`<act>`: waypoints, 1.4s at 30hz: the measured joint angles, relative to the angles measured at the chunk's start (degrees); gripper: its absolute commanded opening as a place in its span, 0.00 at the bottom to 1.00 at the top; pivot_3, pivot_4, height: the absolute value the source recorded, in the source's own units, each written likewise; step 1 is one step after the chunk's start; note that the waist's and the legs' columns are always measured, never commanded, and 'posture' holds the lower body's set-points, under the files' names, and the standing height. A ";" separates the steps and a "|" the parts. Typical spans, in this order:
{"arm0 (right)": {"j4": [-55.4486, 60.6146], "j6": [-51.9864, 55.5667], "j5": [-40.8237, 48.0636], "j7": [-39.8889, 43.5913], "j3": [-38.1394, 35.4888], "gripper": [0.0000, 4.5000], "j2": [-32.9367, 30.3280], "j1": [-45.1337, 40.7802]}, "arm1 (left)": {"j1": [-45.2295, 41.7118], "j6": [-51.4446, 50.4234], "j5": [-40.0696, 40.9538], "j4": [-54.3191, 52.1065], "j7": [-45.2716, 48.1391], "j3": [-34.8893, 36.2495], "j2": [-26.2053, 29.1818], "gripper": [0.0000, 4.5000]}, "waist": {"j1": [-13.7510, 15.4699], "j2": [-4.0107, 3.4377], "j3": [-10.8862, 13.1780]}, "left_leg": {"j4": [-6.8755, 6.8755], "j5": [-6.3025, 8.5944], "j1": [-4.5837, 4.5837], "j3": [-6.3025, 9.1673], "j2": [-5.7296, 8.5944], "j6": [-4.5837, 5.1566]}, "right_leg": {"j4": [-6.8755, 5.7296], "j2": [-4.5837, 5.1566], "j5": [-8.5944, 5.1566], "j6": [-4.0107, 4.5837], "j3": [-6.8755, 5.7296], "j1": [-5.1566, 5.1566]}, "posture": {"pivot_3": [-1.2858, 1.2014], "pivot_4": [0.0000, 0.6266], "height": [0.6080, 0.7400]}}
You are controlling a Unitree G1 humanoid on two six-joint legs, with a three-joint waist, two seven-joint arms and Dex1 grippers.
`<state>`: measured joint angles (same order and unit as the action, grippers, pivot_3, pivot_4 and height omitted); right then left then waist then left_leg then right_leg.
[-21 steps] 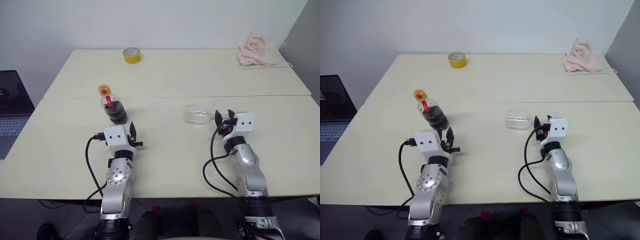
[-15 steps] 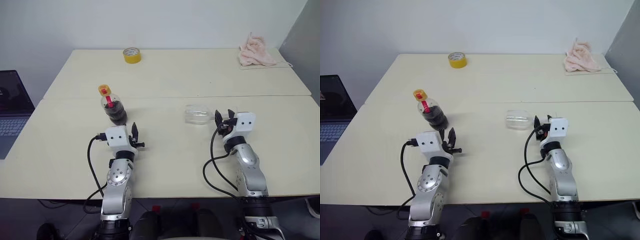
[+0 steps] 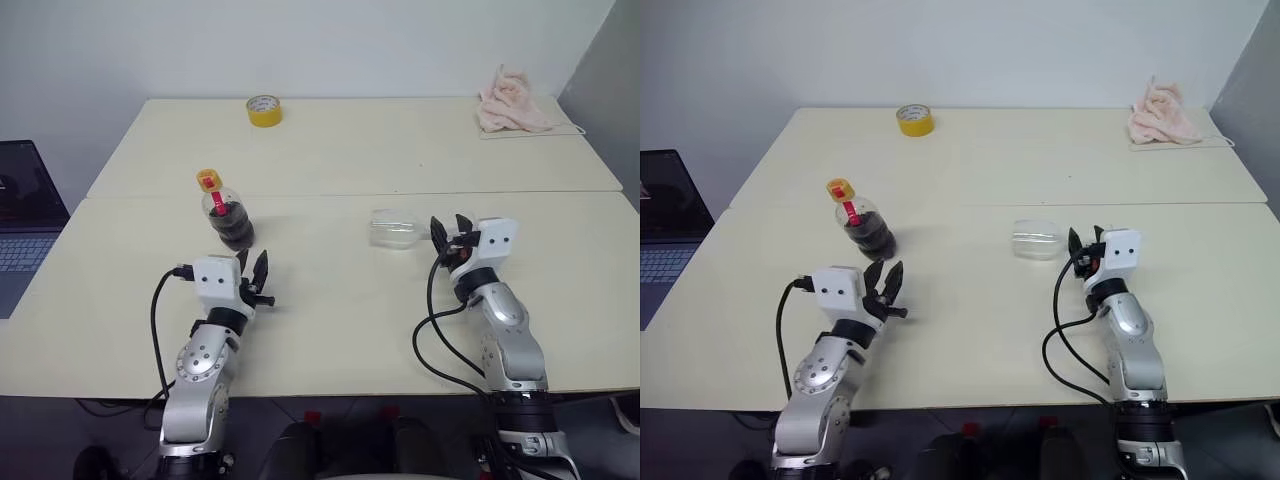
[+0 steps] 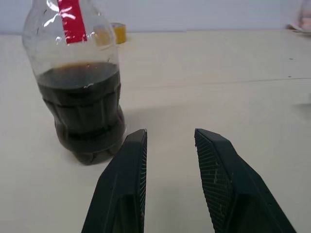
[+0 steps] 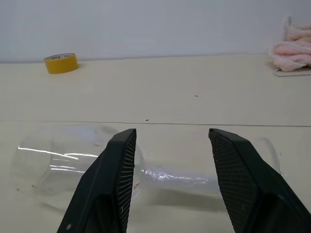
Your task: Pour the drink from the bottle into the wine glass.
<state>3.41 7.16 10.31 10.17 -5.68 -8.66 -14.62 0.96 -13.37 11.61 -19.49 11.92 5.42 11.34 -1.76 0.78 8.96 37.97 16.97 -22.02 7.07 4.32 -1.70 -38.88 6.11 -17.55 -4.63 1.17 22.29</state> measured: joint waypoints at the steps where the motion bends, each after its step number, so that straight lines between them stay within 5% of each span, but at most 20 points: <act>1: 0.12 0.02 0.01 0.03 0.00 0.56 -0.12 0.02 | -0.01 -0.04 0.69 -0.54 0.58 0.87 0.98 0.36 | -0.03 0.00 0.00 | -0.01 0.00 0.00 0.00 0.00 0.00 | 0.00 0.00 0.00 0.00 0.00 0.00 | 0.52 0.24 1.00; 7: 0.57 -0.01 0.00 2.27 0.46 0.56 -1.27 0.16 | 0.95 -0.19 3.84 -0.58 1.27 8.38 3.85 0.36 | -0.04 0.00 0.00 | -0.01 0.00 0.01 0.00 0.00 0.00 | 0.01 0.00 0.00 0.00 0.00 0.00 | 0.52 0.24 1.00; 21: 7.47 5.76 4.70 20.38 8.04 0.56 -10.07 -0.57 | -5.29 0.12 3.16 6.38 2.16 8.51 5.32 0.36 | 0.06 0.02 0.01 | 0.03 0.00 0.00 0.14 0.02 0.00 | 0.05 0.01 0.00 0.00 -0.15 -0.08 | 0.52 0.24 1.00; 27: 9.07 7.95 6.76 23.55 8.18 0.92 -11.41 -2.11 | -5.92 0.14 2.75 7.66 1.15 8.53 5.19 0.35 | 0.07 0.03 0.02 | 0.01 0.00 0.00 0.16 0.02 0.00 | 0.05 0.02 0.00 0.00 -0.15 -0.07 | 0.52 0.24 1.00; 28: 9.33 8.39 6.81 24.28 8.42 1.00 -11.81 -2.26 | -5.92 0.15 2.75 7.88 1.15 8.53 5.18 0.39 | 0.07 0.03 0.02 | 0.02 0.00 -0.01 0.15 0.03 0.00 | 0.05 0.02 0.00 0.00 -0.15 -0.07 | 0.52 0.24 1.00; 37: 9.72 10.82 8.75 30.34 9.81 1.00 -15.04 -3.72 | -5.91 0.07 3.46 8.19 0.78 8.61 4.96 0.97 | 0.08 0.05 0.03 | 0.02 0.00 -0.01 0.18 0.02 0.00 | 0.05 0.03 0.00 0.00 -0.18 -0.07 | 0.52 0.24 1.00; 42: 9.37 10.76 8.75 32.21 9.89 1.00 -15.58 -4.86 | -6.20 -1.48 4.00 8.31 0.97 8.78 5.04 0.99 | 0.09 0.06 0.03 | 0.02 0.00 -0.02 0.18 0.03 0.00 | 0.05 0.03 0.00 0.00 -0.18 -0.08 | 0.52 0.24 1.00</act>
<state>12.78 17.92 19.06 42.38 4.22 -24.24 -19.48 -5.23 -14.85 15.61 -11.18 12.89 14.20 16.39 -1.67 0.84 9.00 37.99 16.98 -22.03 7.25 4.35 -1.70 -38.82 6.14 -17.55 -4.63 0.99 22.21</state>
